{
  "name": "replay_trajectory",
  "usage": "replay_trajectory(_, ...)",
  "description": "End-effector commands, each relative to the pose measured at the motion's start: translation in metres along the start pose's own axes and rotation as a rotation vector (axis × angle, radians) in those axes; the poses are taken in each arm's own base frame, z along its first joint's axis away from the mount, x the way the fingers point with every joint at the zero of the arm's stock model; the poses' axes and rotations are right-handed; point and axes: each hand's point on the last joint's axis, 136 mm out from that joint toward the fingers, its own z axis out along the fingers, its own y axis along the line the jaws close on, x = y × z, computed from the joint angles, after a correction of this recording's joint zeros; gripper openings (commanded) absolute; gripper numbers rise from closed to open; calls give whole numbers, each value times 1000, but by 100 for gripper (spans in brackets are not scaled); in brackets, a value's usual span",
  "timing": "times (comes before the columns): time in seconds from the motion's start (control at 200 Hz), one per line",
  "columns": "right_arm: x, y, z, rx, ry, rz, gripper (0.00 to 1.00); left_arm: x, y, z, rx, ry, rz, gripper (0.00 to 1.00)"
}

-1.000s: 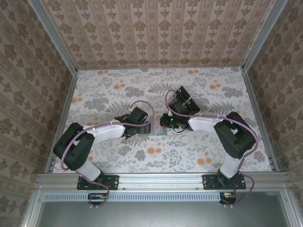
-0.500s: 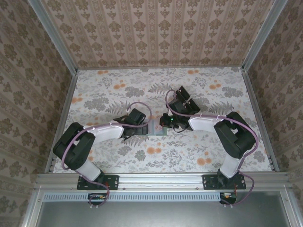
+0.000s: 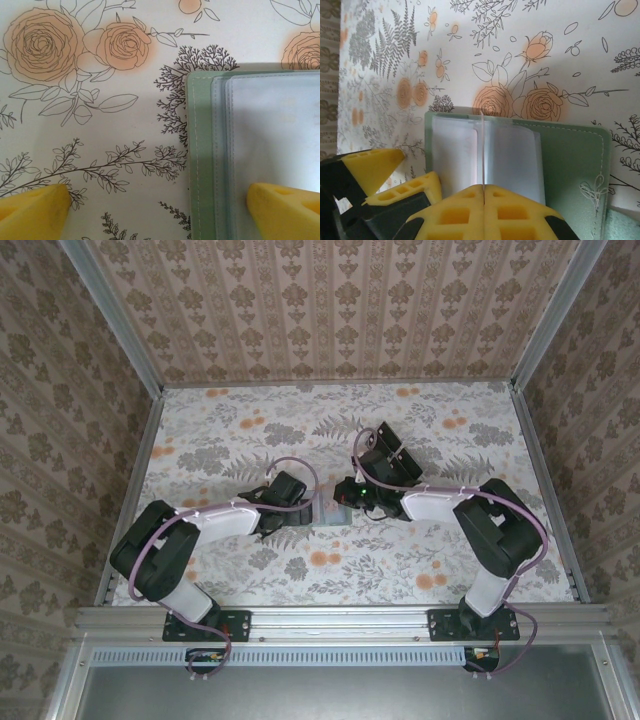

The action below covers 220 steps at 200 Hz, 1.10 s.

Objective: Put the credit cards into the card holder
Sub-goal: Insert the credit card into the card slot.

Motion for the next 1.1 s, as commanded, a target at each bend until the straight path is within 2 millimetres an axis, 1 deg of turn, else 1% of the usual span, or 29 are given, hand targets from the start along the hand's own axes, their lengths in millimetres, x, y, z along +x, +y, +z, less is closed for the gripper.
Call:
replay_trajectory(0.0, -14, 11, -7, -71, -92, 39, 0, 25, 25, 5, -82, 75, 8, 100)
replay_trajectory(0.315, -11, 3, -2, -103, -156, 82, 0, 28, 27, 6, -90, 79, 13, 100)
replay_trajectory(0.465, -11, 6, -3, -121, -172, 87, 0, 30, 28, 6, -91, 82, 12, 100)
replay_trajectory(0.675, -9, 7, 4, -122, -162, 86, 0, 31, 28, 6, -92, 83, 10, 100)
replay_trajectory(0.84, -5, 0, 10, -110, -153, 94, 0, 30, 28, 6, -93, 83, 10, 100)
replay_trajectory(1.095, 1, -8, 14, -96, -146, 97, 0, 30, 29, 5, -94, 81, 10, 100)
